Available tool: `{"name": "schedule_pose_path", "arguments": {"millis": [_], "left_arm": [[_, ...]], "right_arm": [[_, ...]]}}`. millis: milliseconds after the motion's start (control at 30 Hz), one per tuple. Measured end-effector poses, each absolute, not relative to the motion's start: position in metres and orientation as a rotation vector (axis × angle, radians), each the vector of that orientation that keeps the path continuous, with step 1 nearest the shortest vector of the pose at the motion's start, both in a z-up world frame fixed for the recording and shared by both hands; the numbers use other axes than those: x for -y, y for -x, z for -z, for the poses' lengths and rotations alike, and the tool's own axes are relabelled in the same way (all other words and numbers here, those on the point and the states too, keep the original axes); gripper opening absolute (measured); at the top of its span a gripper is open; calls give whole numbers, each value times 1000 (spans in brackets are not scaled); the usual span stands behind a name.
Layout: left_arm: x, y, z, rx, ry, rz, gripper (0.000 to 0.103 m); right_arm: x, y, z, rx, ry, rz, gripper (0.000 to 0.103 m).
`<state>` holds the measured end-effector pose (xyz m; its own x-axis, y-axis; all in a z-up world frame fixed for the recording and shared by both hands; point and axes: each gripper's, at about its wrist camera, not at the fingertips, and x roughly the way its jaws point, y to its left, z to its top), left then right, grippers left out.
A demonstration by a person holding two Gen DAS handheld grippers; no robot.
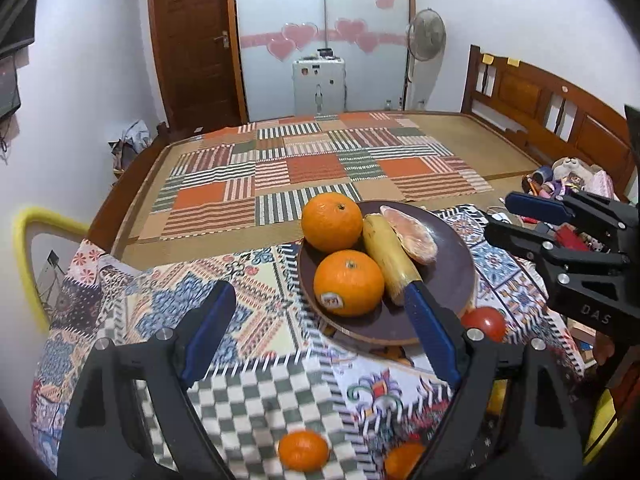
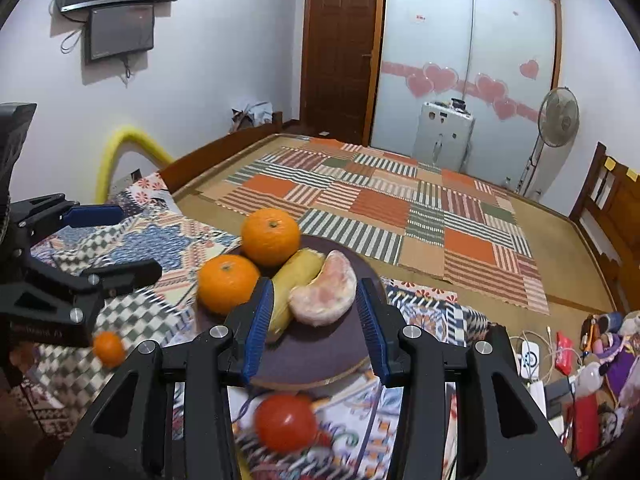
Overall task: Organize fruits
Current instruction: 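Grasp the pale green bamboo shoot with the right tool while the left tool grasps a mandarin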
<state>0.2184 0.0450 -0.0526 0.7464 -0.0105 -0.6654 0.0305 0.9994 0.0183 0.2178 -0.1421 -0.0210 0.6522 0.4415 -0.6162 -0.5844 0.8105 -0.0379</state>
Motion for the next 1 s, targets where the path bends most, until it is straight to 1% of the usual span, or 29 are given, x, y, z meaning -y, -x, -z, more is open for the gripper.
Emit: {"name": "schedule_pose_path", "arguments": {"millis": [100,433,833,1000], "left_arm": [[-48,-197,48,-716,-16,24,89],[-61,-141,60,-738,20,21,90],[-81,-101,112,-829,73,7,90],[-79,-96,126,-841,56,5,90]], "right_arm": [[149,-201,21,-638,223,-595,39],[170,-151,38,-671,184,-580,39],[180,-123,101,-799,193,-588,39],[185,-124,104,-801,177,-586,41]]}}
